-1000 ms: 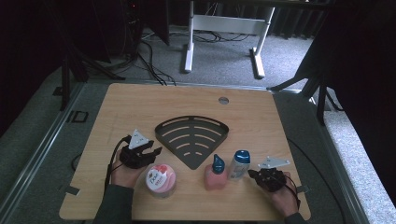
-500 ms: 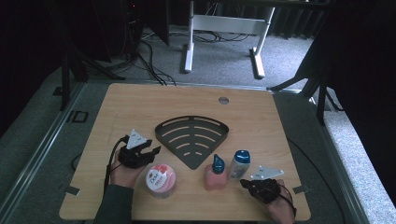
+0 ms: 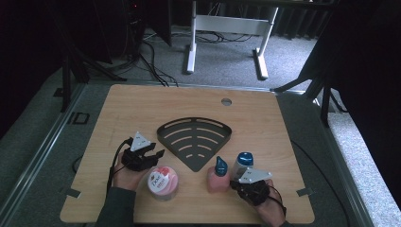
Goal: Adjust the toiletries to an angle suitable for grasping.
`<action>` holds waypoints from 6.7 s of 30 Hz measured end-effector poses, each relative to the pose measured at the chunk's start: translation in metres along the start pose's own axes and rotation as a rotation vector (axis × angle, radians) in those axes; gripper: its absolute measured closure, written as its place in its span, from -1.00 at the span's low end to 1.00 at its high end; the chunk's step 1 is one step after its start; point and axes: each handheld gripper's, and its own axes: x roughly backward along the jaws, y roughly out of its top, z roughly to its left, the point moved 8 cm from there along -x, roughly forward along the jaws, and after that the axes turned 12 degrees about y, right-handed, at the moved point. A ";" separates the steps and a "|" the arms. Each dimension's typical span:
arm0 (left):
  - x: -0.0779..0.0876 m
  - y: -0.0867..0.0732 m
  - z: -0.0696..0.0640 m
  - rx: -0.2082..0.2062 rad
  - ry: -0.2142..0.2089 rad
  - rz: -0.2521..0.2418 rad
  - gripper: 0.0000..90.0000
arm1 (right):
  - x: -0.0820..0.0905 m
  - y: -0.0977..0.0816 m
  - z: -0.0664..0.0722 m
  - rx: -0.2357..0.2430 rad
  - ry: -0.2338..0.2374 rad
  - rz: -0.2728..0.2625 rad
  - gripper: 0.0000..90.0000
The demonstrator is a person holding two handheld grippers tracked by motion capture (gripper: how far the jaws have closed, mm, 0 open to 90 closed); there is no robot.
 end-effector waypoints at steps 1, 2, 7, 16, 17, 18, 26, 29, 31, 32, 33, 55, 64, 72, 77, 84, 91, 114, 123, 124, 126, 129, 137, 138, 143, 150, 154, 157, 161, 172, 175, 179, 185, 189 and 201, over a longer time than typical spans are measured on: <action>0.000 0.000 0.000 -0.003 -0.002 0.001 0.20 | 0.000 0.001 0.000 0.000 0.004 -0.001 1.00; 0.000 0.001 -0.001 -0.001 -0.006 -0.002 0.20 | -0.001 0.001 0.000 0.001 0.008 -0.003 1.00; 0.004 0.006 -0.008 -0.015 -0.024 -0.007 0.20 | -0.005 0.004 0.008 0.024 0.033 -0.002 1.00; 0.013 0.016 -0.030 -0.065 -0.080 -0.016 0.18 | -0.021 0.017 0.022 0.070 0.071 0.000 1.00; 0.014 0.017 -0.033 -0.071 -0.089 -0.015 0.18 | -0.022 0.018 0.023 0.074 0.072 -0.001 1.00; 0.015 0.018 -0.036 -0.079 -0.099 -0.016 0.18 | -0.023 0.019 0.024 0.077 0.072 -0.001 1.00; 0.021 0.027 -0.068 -0.139 -0.177 -0.011 0.15 | -0.012 0.021 0.012 0.051 -0.016 -0.023 1.00; 0.023 0.030 -0.082 -0.168 -0.210 -0.011 0.13 | -0.012 0.021 0.011 0.055 -0.039 -0.018 1.00; 0.024 0.032 -0.090 -0.186 -0.231 -0.009 0.11 | -0.013 0.021 0.011 0.057 -0.050 -0.013 1.00; 0.024 0.033 -0.093 -0.189 -0.237 -0.010 0.10 | -0.014 0.021 0.011 0.057 -0.055 -0.011 1.00; 0.024 0.033 -0.096 -0.197 -0.246 -0.009 0.10 | -0.014 0.021 0.011 0.056 -0.056 -0.011 1.00; 0.017 0.046 -0.138 -0.272 -0.332 0.020 0.01 | -0.023 0.029 0.018 0.078 0.010 -0.010 1.00; 0.010 0.054 -0.147 -0.304 -0.334 0.064 0.01 | -0.025 0.028 0.021 0.085 0.026 -0.001 1.00; 0.003 0.059 -0.155 -0.317 -0.334 0.073 0.05 | -0.026 0.028 0.022 0.092 0.033 0.001 1.00; 0.000 0.060 -0.156 -0.297 -0.325 0.081 0.11 | -0.027 0.028 0.022 0.095 0.035 0.002 1.00; 0.001 0.061 -0.158 -0.303 -0.303 0.071 0.15 | -0.027 0.027 0.023 0.096 0.040 0.004 1.00; 0.002 0.062 -0.157 -0.313 -0.294 0.092 0.17 | -0.027 0.027 0.024 0.100 0.041 0.005 1.00; 0.027 0.083 -0.104 -0.230 -0.252 0.048 0.18 | -0.027 0.023 0.025 0.094 0.047 0.011 1.00; 0.054 0.098 -0.044 -0.151 -0.126 -0.006 0.18 | -0.028 0.021 0.026 0.096 0.051 0.022 1.00; 0.055 0.098 -0.038 -0.141 -0.110 -0.007 0.18 | -0.028 0.021 0.026 0.097 0.051 0.022 1.00; 0.056 0.097 -0.029 -0.131 -0.085 -0.008 0.19 | -0.028 0.021 0.026 0.099 0.052 0.022 1.00; 0.055 0.092 -0.013 -0.112 -0.046 0.009 0.18 | -0.028 0.020 0.027 0.098 0.053 0.025 1.00; 0.039 0.066 0.017 -0.079 0.033 0.078 0.18 | -0.026 0.018 0.027 0.097 0.055 0.030 1.00; 0.036 0.063 0.019 -0.080 0.040 0.089 0.18 | -0.026 0.017 0.027 0.099 0.055 0.032 1.00; 0.025 0.050 0.029 -0.070 0.063 0.118 0.18 | -0.023 0.012 0.026 0.089 0.054 0.039 1.00; 0.014 0.039 0.033 -0.059 0.058 0.144 0.18 | -0.019 0.007 0.024 0.078 0.054 0.041 1.00; 0.009 0.035 0.031 -0.064 0.061 0.154 0.18 | -0.017 0.004 0.023 0.074 0.051 0.042 0.99; 0.010 0.034 0.033 -0.051 0.052 0.151 0.18 | -0.015 0.001 0.023 0.068 0.052 0.047 0.99; 0.011 0.032 0.035 -0.057 0.050 0.155 0.17 | -0.014 -0.001 0.022 0.062 0.061 0.048 0.96; 0.024 0.023 0.034 -0.028 0.051 0.136 -0.01 | -0.001 -0.012 0.018 0.038 0.053 0.051 0.93; 0.033 0.012 0.035 0.014 0.035 0.132 0.10 | 0.006 -0.019 0.013 0.029 0.038 0.061 0.98; 0.041 0.002 0.033 0.026 0.020 0.129 0.27 | 0.017 -0.029 0.001 0.003 0.007 0.070 1.00; 0.045 -0.006 0.032 0.021 0.027 0.119 0.63 | 0.029 -0.035 -0.021 -0.049 -0.051 0.066 1.00; 0.044 -0.008 0.028 0.007 0.034 0.107 0.99 | 0.030 -0.034 -0.038 -0.094 -0.090 0.065 1.00; 0.038 -0.015 0.011 -0.042 -0.008 0.128 0.96 | 0.024 -0.021 -0.056 -0.097 -0.141 0.055 1.00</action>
